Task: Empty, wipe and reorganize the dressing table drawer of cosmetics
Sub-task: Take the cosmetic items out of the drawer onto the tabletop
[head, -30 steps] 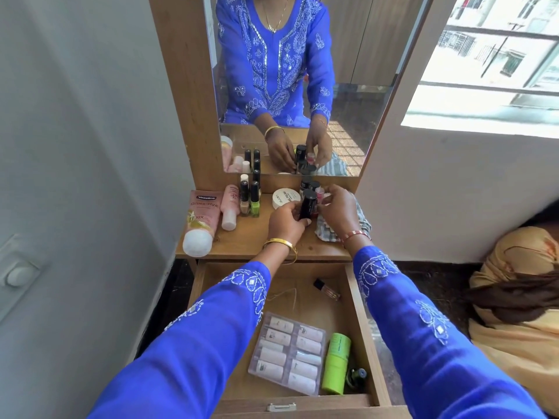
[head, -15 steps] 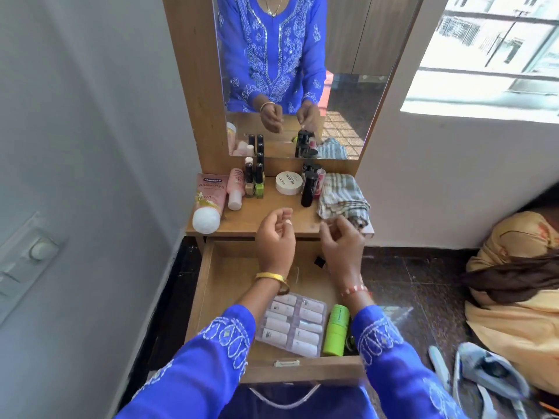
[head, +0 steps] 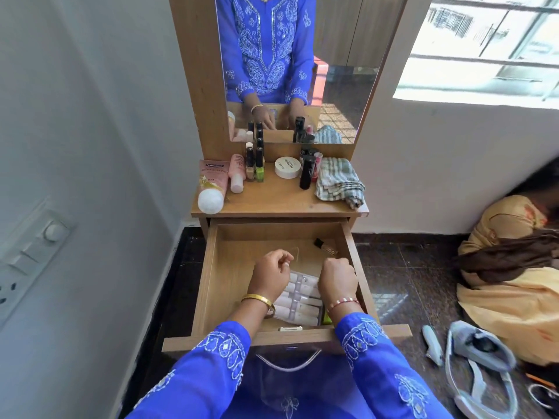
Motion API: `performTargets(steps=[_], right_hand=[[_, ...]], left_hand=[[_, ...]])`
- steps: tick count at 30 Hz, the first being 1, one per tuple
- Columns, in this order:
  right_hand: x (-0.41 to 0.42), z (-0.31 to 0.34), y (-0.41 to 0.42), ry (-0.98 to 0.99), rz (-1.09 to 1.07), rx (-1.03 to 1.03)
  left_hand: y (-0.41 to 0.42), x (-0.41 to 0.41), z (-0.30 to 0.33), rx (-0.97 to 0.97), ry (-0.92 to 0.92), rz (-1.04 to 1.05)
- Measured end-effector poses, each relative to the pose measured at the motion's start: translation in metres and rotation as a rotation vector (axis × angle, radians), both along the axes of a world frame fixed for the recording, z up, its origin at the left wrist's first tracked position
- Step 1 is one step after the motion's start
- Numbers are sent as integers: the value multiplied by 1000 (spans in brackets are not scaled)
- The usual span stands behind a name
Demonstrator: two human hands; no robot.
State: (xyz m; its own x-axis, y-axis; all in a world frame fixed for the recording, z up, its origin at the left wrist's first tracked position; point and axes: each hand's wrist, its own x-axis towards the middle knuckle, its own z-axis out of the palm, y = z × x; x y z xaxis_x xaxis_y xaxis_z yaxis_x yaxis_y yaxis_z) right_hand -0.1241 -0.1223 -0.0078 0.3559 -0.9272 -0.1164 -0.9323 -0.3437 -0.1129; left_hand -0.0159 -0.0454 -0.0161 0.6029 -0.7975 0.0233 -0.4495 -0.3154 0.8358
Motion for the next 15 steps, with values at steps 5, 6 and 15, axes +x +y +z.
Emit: performTargets(steps=[5, 6, 15], right_hand=[[-2, -4, 0, 52, -12, 49], [-3, -3, 0, 53, -3, 61], [-7, 4, 0, -107, 158, 93]], left_hand=[[3, -8, 1, 263, -171, -288], [2, -9, 1, 305, -203, -323], [10, -9, -3, 500, -421, -383]])
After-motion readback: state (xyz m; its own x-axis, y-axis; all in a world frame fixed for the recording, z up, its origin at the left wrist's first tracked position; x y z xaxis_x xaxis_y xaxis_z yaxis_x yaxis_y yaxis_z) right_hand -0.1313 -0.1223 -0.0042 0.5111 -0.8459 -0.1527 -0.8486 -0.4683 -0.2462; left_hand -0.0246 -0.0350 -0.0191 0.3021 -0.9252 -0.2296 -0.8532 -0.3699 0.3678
